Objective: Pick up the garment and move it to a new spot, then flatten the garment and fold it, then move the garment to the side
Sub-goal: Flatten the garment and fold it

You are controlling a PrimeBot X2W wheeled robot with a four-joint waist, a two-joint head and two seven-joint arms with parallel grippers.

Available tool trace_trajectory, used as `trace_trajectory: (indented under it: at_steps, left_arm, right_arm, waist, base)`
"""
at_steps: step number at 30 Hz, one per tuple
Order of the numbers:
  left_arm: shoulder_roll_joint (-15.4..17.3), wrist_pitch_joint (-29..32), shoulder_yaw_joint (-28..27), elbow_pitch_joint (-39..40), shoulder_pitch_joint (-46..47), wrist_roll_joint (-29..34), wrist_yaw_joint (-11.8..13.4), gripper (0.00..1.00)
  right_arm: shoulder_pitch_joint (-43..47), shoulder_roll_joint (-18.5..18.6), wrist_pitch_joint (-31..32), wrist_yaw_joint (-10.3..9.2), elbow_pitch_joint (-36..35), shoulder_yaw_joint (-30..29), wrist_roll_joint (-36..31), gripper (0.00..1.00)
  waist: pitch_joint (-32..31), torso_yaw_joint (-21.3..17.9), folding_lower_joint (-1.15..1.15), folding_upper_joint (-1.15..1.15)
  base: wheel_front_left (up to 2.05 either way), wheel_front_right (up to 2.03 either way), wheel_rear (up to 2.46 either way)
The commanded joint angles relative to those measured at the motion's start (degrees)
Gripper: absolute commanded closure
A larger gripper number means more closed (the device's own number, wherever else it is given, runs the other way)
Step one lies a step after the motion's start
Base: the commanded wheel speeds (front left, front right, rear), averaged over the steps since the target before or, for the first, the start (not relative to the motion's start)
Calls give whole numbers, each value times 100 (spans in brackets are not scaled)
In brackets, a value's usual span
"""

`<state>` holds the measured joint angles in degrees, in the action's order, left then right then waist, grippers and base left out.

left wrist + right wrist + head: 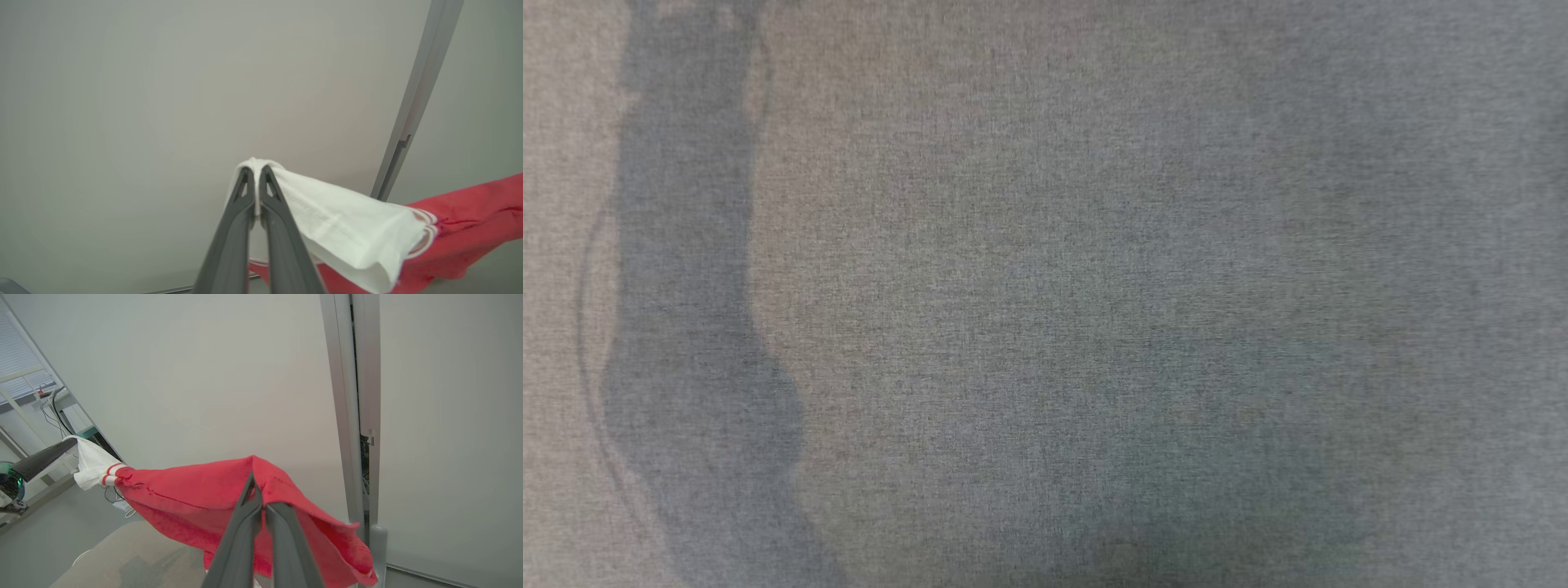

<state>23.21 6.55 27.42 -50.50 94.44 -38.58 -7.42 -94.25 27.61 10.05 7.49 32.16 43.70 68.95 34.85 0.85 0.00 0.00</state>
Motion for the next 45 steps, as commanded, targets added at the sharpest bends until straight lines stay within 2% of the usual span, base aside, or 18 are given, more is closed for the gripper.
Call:
trace_trajectory:
  at_steps: [1,8,13,18,25,29,34,40,45]
  left_arm:
    - [76,54,137,59,-174,-103,-7,100]
    - [680,806,1325,736,-1510,-1087,-7,100]
    - [1191,1730,2064,1471,-2470,-1852,-7,100]
    - [1627,2458,2474,2138,-3236,-2508,-7,100]
    - [2574,3321,2932,3493,-4542,-3436,-8,100]
    - [3081,3736,3095,4361,-5192,-3930,178,100]
    - [3623,3979,3237,5485,-5814,-4393,564,100]
    - [4082,4058,3341,6451,-6303,-4795,877,100]
    - [4326,4015,3345,6895,-6493,-4964,1061,100]
  right_arm:
    - [158,101,104,2,-6,92,117,100]
    - [1360,507,773,1,-196,875,861,100]
    - [2243,730,1201,2,-467,1280,1370,100]
    - [2877,911,1529,2,-773,1574,1672,100]
    - [3783,1115,1829,1,-1231,2047,1889,100]
    - [4187,1301,2017,2,-1425,2276,1967,100]
    - [4660,1624,2291,1,-1722,2508,2109,100]
    - [5090,2210,2735,1,-2184,2728,2134,100]
    - [5276,2579,2918,1,-2508,2778,2223,100]
  waist:
    - [-104,-13,0,0]
    - [-863,-91,0,0]
    - [-1572,-140,0,0]
    - [-2078,-181,0,0]
    - [-2676,-351,0,0]
    - [-2896,-412,0,0]
    - [-3026,-411,0,0]
    - [-3102,-391,0,0]
    - [-3180,-411,0,0]
  base:
    - [0,0,0]
    - [0,0,0]
    - [0,0,0]
    - [0,0,0]
    - [0,0,0]
    - [0,0,0]
    - [0,0,0]
    - [0,0,0]
    - [0,0,0]
